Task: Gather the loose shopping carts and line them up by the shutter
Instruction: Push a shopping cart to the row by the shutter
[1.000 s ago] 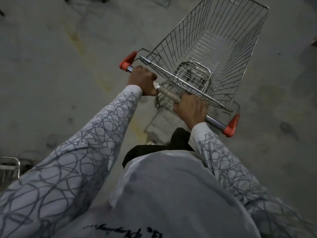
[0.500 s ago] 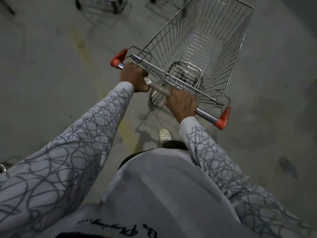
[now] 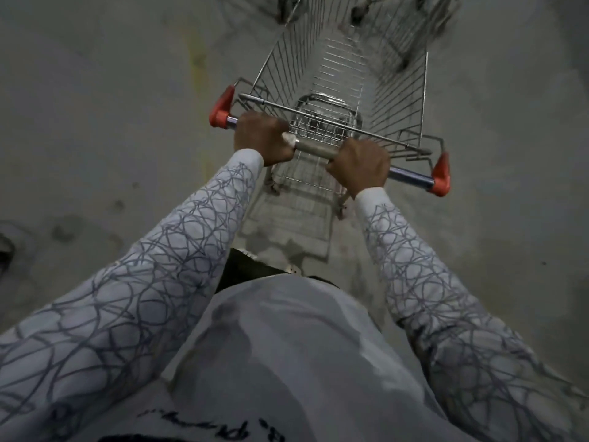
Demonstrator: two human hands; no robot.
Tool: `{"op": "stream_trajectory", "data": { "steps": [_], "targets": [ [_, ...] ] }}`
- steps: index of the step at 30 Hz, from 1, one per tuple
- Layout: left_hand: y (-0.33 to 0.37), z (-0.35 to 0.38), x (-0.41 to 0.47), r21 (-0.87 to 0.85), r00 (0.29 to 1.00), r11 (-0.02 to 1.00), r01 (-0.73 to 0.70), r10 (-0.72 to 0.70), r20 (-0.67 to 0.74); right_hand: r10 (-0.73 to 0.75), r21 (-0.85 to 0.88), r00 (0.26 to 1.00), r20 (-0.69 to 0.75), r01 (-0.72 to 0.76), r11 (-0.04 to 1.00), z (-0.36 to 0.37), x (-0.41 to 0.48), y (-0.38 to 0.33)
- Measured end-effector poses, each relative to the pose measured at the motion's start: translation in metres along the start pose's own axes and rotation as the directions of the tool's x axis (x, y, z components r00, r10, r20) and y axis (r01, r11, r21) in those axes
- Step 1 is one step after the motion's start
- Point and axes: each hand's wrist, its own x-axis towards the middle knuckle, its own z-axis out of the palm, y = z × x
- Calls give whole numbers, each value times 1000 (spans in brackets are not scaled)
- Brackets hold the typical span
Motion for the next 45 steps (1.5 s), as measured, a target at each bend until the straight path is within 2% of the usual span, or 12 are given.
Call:
{"op": "stream_trajectory", "data": {
  "steps": [6, 10, 16, 21, 26, 34, 39, 45],
  "targets": [
    [-64, -8, 41, 63, 978, 978, 197, -201, 56, -146, -9, 989, -13, 146, 989, -14, 80, -57],
    [-110, -16, 62, 80, 949, 948, 308, -312, 45, -267, -29, 963, -24, 267, 963, -24, 127, -101],
    [-169, -25, 83, 103, 880, 878, 467, -473, 42, -452, -89, 891, -25, 449, 889, -37, 197, -166],
    [-202, -27, 95, 111, 779, 778, 619, -626, 44, -608, -123, 794, -9, 603, 788, -43, 251, -214],
    [-226, -28, 106, 144, 667, 664, 734, -744, 30, -767, -150, 642, 23, 761, 632, -51, 302, -260],
    [-240, -29, 126, 143, 341, 337, 931, -940, -5, -938, -203, 336, 86, 928, 314, -69, 363, -335],
    [-234, -24, 124, 127, 155, 152, 980, -988, -16, -984, -219, 132, 117, 970, 104, -70, 372, -366],
    [-211, -17, 92, 78, -48, -51, 996, -998, -43, -985, -257, -75, 155, 960, -114, -62, 347, -394]
  ]
}}
